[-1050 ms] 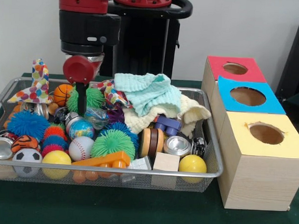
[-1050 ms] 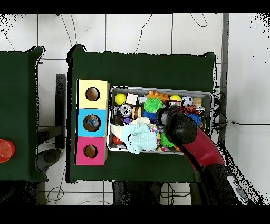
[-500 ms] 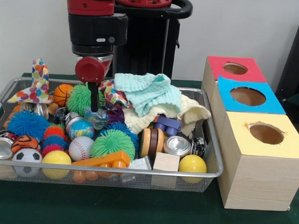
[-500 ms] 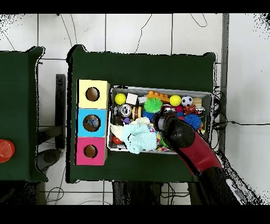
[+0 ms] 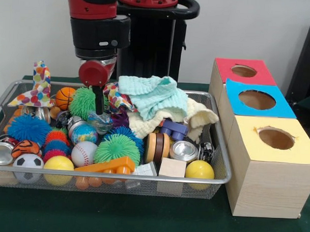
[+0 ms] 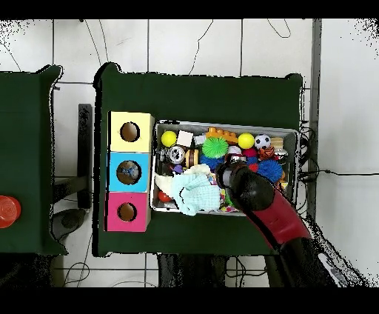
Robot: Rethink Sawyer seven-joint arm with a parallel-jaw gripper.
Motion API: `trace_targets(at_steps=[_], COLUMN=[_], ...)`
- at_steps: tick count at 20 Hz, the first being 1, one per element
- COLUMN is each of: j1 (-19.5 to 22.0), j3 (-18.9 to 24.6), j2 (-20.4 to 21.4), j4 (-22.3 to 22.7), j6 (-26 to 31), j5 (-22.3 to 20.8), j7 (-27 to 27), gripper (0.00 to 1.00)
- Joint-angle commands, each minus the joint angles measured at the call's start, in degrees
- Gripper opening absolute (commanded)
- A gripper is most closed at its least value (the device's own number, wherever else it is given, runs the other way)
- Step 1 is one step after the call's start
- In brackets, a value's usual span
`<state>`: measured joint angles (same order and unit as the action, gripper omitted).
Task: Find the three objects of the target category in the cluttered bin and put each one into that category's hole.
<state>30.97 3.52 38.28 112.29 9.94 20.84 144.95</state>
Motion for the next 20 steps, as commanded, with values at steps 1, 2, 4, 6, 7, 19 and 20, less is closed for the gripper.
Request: trace_targets(at_steps=[1,2,4,6,7,19,20], j1=[0.23,0.21,-0.23,-0.37,-0.39,-1.05,-0.86], j3=[2.41,2.37,1.97,1.87,2.03,-2.43,-2.66], j2=[-3.18,-3.45,-4.25,-5.36,-5.75,-7.05,-6.88], j4=[-0.06,-0.32,-1.09,-1.79,-2.05,-5.11,-5.05], j6=[1.47,1.20,0.60,-0.68,-1.13,-0.15,0.06], j5=[-1.00,-1.04,-0.94,-0.92,-0.83,-1.27,-1.46], j7=[3.97,3.94,4.16,4.37,4.51,3.47,3.22], gripper=[0.00,0.00,0.00,0.00,0.00,0.00,0.00])
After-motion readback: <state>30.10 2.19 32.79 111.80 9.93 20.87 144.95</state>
